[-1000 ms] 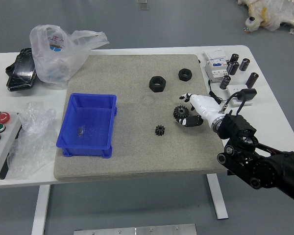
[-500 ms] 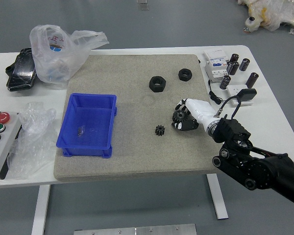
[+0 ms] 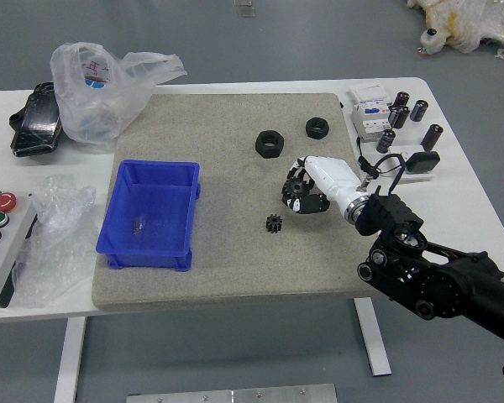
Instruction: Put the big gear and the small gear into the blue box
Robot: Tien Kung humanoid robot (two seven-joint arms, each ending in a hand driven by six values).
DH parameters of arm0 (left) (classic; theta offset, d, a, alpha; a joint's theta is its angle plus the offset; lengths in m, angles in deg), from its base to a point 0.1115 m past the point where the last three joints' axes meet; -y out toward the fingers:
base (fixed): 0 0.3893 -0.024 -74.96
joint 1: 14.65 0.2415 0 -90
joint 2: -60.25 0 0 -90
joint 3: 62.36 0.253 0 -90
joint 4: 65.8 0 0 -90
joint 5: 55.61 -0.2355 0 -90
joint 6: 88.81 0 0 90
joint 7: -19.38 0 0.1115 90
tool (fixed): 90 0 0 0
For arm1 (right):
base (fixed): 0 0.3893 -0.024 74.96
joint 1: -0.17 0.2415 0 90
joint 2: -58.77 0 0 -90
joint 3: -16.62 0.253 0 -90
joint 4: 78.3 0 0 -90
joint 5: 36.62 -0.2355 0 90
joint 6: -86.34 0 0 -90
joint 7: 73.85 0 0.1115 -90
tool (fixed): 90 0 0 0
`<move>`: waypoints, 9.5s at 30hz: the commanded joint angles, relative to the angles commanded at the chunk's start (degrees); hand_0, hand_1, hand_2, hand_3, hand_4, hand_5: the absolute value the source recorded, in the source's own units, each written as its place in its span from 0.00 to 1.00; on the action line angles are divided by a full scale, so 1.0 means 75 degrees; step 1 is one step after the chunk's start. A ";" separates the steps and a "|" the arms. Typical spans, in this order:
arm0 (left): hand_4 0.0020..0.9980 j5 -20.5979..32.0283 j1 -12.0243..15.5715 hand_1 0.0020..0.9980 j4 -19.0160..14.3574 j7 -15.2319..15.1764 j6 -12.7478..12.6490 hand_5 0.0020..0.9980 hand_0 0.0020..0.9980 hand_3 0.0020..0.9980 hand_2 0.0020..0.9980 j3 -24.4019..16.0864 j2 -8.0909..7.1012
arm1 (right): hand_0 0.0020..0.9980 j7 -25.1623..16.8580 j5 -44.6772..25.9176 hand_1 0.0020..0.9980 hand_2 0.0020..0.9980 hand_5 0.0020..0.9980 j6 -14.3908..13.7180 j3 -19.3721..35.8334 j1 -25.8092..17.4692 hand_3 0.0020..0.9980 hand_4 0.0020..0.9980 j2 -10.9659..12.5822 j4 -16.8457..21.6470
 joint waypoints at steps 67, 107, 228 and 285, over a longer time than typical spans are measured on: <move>0.64 -0.0430 -0.0017 0.64 -0.0034 0.0277 -0.0005 0.27 0.64 0.72 0.61 -0.0363 -0.0027 | 0.38 0.0488 -0.0069 0.64 0.76 0.39 0.0532 0.0395 -0.0673 0.77 0.77 0.0234 0.1333; 0.64 -0.0447 -0.0048 0.64 -0.0043 0.0236 -0.0025 0.27 0.64 0.70 0.61 -0.0391 -0.0051 | 0.31 0.0568 0.0056 0.47 0.29 0.00 0.0234 -0.0338 -0.0554 0.38 0.09 0.0309 0.1029; 0.64 -0.0772 -0.0073 0.64 -0.0083 0.0323 0.0006 0.31 0.63 0.67 0.62 -0.0625 -0.0088 | 0.34 0.0747 -0.0947 0.59 0.69 0.41 0.1090 -0.1858 0.0987 0.80 0.85 -0.1008 -0.0072; 0.65 -0.1060 -0.0045 0.64 -0.0109 0.0377 0.0006 0.35 0.63 0.67 0.62 -0.0784 -0.0089 | 0.34 0.0566 -0.0864 0.61 0.65 0.16 0.0329 -0.2144 0.2068 0.66 0.40 -0.1418 0.0628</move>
